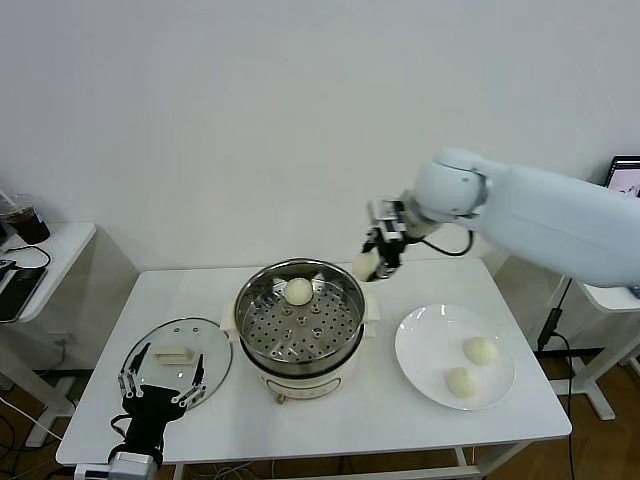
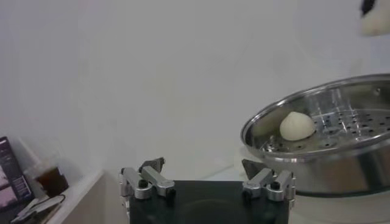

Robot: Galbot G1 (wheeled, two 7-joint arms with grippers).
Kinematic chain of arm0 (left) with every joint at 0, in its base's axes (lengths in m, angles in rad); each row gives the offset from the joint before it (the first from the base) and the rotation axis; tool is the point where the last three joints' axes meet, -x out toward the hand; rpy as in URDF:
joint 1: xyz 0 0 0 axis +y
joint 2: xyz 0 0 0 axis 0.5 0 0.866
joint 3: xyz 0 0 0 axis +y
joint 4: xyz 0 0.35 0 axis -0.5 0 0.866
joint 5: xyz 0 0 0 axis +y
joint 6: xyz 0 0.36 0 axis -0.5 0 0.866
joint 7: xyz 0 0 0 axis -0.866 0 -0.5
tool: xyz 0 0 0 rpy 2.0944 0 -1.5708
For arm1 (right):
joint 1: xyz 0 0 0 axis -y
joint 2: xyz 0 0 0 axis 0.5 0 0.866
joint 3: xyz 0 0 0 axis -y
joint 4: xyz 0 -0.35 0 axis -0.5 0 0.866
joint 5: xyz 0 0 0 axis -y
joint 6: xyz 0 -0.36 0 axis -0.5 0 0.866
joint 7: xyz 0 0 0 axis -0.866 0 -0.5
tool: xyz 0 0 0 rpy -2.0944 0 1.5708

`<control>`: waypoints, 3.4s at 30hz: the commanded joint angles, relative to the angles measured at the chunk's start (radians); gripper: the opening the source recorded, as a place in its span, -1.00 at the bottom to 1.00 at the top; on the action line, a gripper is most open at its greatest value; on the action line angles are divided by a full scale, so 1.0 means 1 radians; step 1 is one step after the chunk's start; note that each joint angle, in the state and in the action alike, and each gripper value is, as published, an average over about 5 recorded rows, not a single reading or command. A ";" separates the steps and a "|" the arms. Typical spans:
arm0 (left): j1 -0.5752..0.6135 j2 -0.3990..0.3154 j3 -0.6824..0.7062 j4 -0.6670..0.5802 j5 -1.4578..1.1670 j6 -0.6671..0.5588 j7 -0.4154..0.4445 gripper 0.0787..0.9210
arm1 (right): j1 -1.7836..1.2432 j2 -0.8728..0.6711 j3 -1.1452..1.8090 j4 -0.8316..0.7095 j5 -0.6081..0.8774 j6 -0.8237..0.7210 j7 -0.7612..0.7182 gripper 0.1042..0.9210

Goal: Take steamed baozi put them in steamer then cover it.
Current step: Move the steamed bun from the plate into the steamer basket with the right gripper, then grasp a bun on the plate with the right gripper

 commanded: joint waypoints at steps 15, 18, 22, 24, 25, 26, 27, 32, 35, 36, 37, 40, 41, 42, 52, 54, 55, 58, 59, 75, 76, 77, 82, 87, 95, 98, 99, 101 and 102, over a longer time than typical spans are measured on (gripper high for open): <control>0.011 -0.021 -0.041 -0.026 -0.003 -0.001 0.001 0.77 | -0.237 0.480 0.009 -0.323 0.060 -0.095 0.095 0.12; 0.014 -0.026 -0.038 -0.027 -0.002 -0.002 0.000 0.77 | -0.259 0.503 0.011 -0.350 0.039 -0.096 0.097 0.12; 0.018 -0.028 -0.038 -0.029 -0.002 -0.004 0.000 0.77 | -0.274 0.520 0.013 -0.377 0.022 -0.096 0.099 0.12; 0.018 -0.028 -0.038 -0.031 -0.002 -0.004 0.000 0.77 | -0.278 0.520 0.011 -0.382 0.016 -0.097 0.098 0.12; 0.018 -0.028 -0.038 -0.032 -0.002 -0.004 0.000 0.77 | -0.280 0.519 0.010 -0.383 0.014 -0.097 0.098 0.12; 0.018 -0.028 -0.038 -0.032 -0.002 -0.004 0.000 0.77 | -0.282 0.519 0.009 -0.384 0.012 -0.097 0.099 0.12; 0.017 -0.028 -0.038 -0.033 -0.002 -0.004 0.000 0.77 | -0.285 0.518 0.008 -0.386 0.010 -0.097 0.100 0.13; 0.015 -0.030 -0.033 -0.032 -0.002 -0.005 -0.001 0.77 | -0.290 0.514 0.014 -0.385 0.007 -0.087 0.110 0.28; 0.013 -0.029 -0.031 -0.031 -0.001 -0.005 -0.001 0.77 | -0.268 0.493 0.020 -0.366 0.013 -0.071 0.093 0.49; 0.013 -0.029 -0.031 -0.031 -0.001 -0.005 -0.001 0.77 | -0.253 0.480 0.023 -0.355 0.016 -0.063 0.082 0.55; 0.012 -0.028 -0.032 -0.031 -0.001 -0.005 -0.001 0.77 | -0.234 0.465 0.024 -0.344 0.019 -0.053 0.066 0.60; 0.012 -0.027 -0.032 -0.033 -0.001 -0.004 -0.001 0.77 | -0.157 0.407 0.021 -0.306 0.025 -0.011 0.010 0.72; 0.012 -0.026 -0.031 -0.034 -0.001 -0.004 -0.001 0.77 | -0.124 0.383 0.016 -0.291 0.027 0.005 -0.010 0.74; 0.012 -0.026 -0.030 -0.035 -0.001 -0.004 -0.001 0.77 | -0.095 0.361 0.010 -0.278 0.032 0.021 -0.030 0.75; 0.005 -0.021 -0.010 -0.040 0.001 -0.002 0.000 0.77 | 0.142 -0.003 -0.117 -0.002 0.079 0.080 -0.144 0.76; 0.004 -0.020 -0.005 -0.041 0.003 -0.001 0.000 0.77 | 0.170 -0.089 -0.147 0.066 0.067 0.084 -0.154 0.76; 0.004 -0.020 -0.002 -0.042 0.003 -0.001 0.001 0.77 | 0.180 -0.129 -0.162 0.093 0.057 0.088 -0.160 0.76; 0.003 -0.018 0.003 -0.044 0.006 0.000 0.001 0.77 | 0.193 -0.257 -0.207 0.157 0.006 0.107 -0.185 0.76; 0.003 -0.017 0.004 -0.045 0.006 0.000 0.001 0.77 | 0.189 -0.297 -0.219 0.172 -0.019 0.114 -0.192 0.76; 0.029 -0.028 0.007 -0.039 0.030 0.000 0.001 0.77 | -0.505 -0.627 0.238 0.182 -0.448 0.238 -0.219 0.76; 0.030 -0.028 0.007 -0.038 0.031 0.000 0.001 0.77 | -0.566 -0.634 0.277 0.176 -0.472 0.242 -0.217 0.76; 0.031 -0.029 0.007 -0.037 0.033 0.000 0.001 0.77 | -0.615 -0.639 0.312 0.168 -0.493 0.245 -0.213 0.76; 0.034 -0.035 0.008 -0.031 0.040 -0.001 0.000 0.77 | -0.738 -0.615 0.382 0.115 -0.544 0.256 -0.181 0.76; 0.039 -0.042 0.010 -0.028 0.047 -0.001 0.000 0.77 | -0.772 -0.548 0.400 0.071 -0.554 0.251 -0.149 0.76; 0.052 -0.049 0.005 -0.028 0.049 -0.003 -0.001 0.77 | -0.793 -0.476 0.405 0.004 -0.584 0.252 -0.146 0.76; 0.053 -0.049 0.003 -0.027 0.049 -0.004 -0.001 0.77 | -0.800 -0.462 0.406 -0.018 -0.591 0.256 -0.142 0.76; 0.052 -0.049 0.002 -0.026 0.049 -0.004 -0.001 0.77 | -0.802 -0.456 0.407 -0.025 -0.593 0.257 -0.139 0.76; 0.051 -0.049 0.002 -0.025 0.048 -0.004 -0.001 0.77 | -0.808 -0.443 0.412 -0.038 -0.596 0.258 -0.134 0.76; 0.049 -0.049 0.002 -0.024 0.048 -0.004 -0.001 0.77 | -0.811 -0.436 0.414 -0.043 -0.595 0.258 -0.132 0.76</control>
